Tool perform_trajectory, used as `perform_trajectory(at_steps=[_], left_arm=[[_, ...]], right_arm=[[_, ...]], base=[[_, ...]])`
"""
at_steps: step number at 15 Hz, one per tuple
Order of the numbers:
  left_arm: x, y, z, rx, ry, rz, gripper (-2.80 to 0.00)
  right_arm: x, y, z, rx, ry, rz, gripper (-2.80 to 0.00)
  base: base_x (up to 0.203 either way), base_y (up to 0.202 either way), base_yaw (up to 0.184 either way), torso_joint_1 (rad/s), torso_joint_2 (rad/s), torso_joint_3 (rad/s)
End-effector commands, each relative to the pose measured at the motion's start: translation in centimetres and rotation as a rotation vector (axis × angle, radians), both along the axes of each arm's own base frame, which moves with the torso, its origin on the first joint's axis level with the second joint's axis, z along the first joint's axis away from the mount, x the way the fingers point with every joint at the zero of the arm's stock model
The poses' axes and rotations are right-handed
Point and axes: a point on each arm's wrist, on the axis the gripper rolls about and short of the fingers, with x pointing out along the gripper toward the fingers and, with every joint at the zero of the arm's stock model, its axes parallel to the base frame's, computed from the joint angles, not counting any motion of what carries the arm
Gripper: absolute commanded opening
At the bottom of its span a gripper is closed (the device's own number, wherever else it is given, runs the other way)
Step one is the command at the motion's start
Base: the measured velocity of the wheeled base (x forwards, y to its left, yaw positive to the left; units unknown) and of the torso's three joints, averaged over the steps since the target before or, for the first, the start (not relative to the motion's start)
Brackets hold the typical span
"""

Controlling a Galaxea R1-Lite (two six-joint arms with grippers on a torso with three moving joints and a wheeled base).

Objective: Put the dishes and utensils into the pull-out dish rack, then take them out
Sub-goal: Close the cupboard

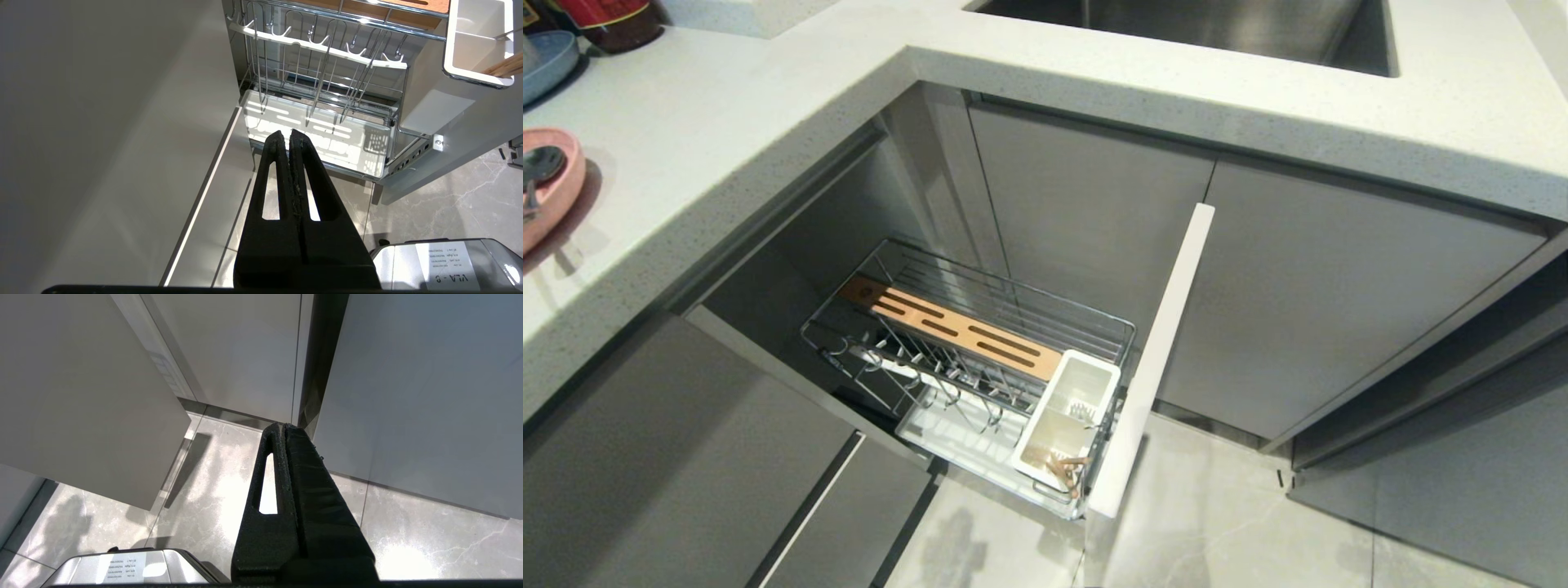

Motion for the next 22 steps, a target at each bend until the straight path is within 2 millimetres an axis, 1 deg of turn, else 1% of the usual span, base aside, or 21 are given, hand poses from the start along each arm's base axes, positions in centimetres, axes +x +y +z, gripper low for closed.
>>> perform_trajectory(at_steps=[1,8,22], left_arm=[[0.01,-0.01,-0.01,0.003,0.002,-0.003,-2.8],[0.01,-0.01,0.0,0.006,0.001,-0.004,-2.8],[0.01,-0.01,0.0,0.006,0.001,-0.003,-2.8]], right_arm=[[-0.03,0.0,-0.01,0.0,-0.005,0.0,-2.8],[-0.03,0.0,-0.01,0.0,-0.005,0.0,-2.8],[-0.03,0.0,-0.01,0.0,-0.005,-0.002,-2.8]], base=[[0.0,0.0,0.0,0.0,0.0,0.0],[0.0,0.0,0.0,0.001,0.0,0.013],[0.0,0.0,0.0,0.003,0.0,0.192]])
